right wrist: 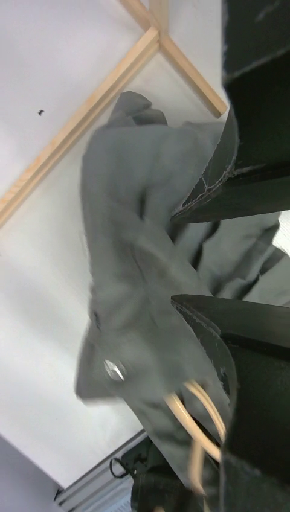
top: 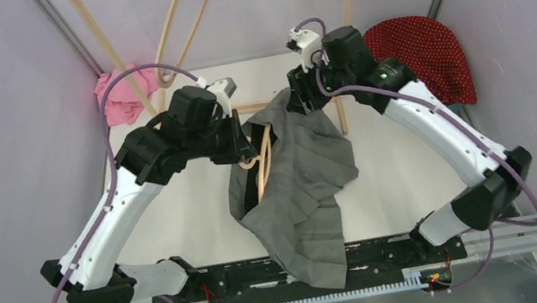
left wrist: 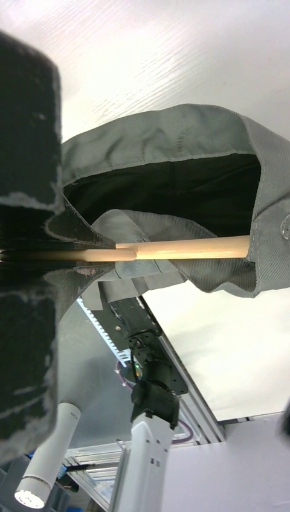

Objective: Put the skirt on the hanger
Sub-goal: Hang the skirt on the hanger.

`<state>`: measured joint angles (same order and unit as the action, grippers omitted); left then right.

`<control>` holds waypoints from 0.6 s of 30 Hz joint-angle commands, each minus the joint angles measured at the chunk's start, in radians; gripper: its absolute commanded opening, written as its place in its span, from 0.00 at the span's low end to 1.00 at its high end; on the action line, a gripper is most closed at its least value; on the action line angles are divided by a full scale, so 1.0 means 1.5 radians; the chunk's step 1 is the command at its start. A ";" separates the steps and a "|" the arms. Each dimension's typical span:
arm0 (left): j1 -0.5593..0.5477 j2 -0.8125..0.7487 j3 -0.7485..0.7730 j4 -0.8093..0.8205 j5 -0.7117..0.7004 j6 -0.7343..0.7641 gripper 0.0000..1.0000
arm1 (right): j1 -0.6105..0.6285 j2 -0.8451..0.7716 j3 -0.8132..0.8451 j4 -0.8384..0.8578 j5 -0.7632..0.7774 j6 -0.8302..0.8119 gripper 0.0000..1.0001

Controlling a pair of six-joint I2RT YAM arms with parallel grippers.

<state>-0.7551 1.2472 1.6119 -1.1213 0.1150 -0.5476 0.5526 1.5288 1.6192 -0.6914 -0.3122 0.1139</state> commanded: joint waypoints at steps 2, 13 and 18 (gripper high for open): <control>-0.003 0.057 0.114 0.049 -0.031 0.019 0.03 | 0.012 -0.144 -0.034 -0.043 0.015 -0.004 0.57; -0.003 0.131 0.113 0.090 -0.136 -0.032 0.03 | 0.134 -0.295 -0.242 0.073 0.142 0.081 0.63; -0.003 0.124 0.082 0.125 -0.145 -0.074 0.03 | 0.238 -0.284 -0.281 0.151 0.306 0.087 0.63</control>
<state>-0.7551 1.4593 1.7386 -1.0698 -0.0578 -0.5755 0.8165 1.1034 1.2148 -0.6373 -0.0910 0.2127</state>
